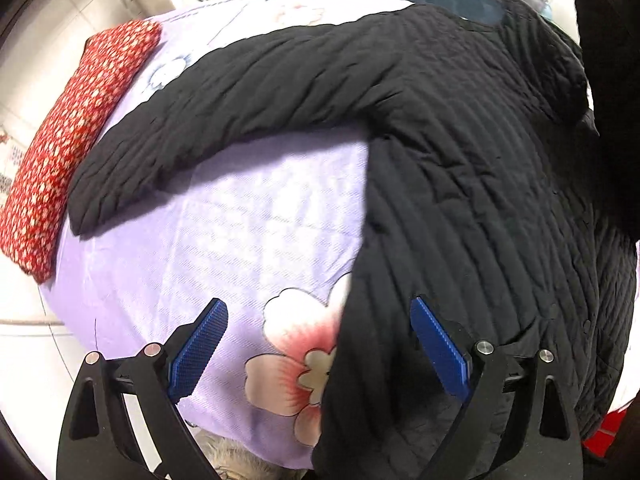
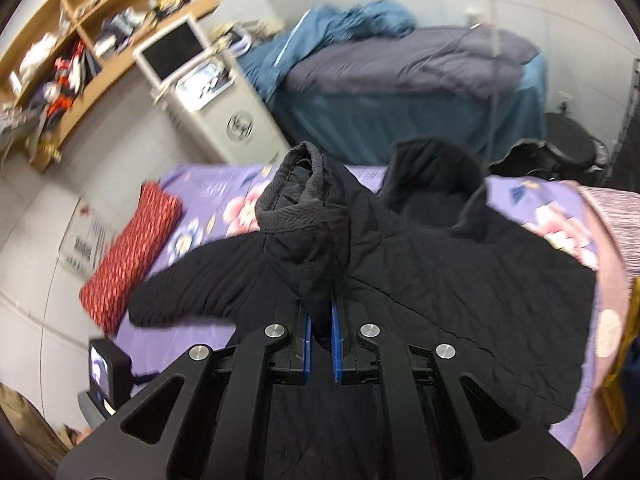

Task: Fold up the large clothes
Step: 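Grasp the grey sleeve cuff with the right gripper and fold it across the jacket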

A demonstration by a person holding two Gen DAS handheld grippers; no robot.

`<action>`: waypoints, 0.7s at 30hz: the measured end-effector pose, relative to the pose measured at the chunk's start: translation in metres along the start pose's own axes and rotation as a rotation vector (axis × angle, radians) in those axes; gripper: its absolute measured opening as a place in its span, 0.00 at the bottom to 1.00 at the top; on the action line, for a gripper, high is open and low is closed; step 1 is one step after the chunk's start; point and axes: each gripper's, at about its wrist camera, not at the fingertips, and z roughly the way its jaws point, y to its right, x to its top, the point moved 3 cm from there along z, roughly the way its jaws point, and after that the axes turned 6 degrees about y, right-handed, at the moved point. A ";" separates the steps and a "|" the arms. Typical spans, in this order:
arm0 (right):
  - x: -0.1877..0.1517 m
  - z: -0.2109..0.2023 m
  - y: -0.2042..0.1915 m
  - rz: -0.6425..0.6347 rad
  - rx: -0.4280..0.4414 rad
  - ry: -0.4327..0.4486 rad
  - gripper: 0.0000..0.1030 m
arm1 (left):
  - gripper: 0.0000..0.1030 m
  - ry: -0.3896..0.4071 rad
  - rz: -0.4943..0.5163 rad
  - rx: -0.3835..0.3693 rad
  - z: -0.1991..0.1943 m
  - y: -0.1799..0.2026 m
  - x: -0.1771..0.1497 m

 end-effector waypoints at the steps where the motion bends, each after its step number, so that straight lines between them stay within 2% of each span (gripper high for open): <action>1: -0.005 0.006 -0.004 -0.007 0.007 -0.019 0.08 | 0.88 -0.002 -0.003 0.001 0.001 -0.001 -0.001; 8: -0.028 0.052 -0.023 -0.046 0.047 -0.143 0.08 | 0.88 -0.008 0.013 0.004 0.001 0.000 0.000; 18: -0.060 0.108 -0.019 -0.011 0.016 -0.294 0.11 | 0.88 -0.018 0.045 -0.009 -0.002 0.011 -0.003; 19: -0.065 0.112 -0.017 0.005 0.024 -0.323 0.18 | 0.88 -0.021 0.050 -0.012 -0.002 0.012 -0.003; 21: -0.076 0.121 -0.012 0.072 0.043 -0.408 0.44 | 0.88 -0.022 0.064 -0.013 -0.003 0.015 -0.004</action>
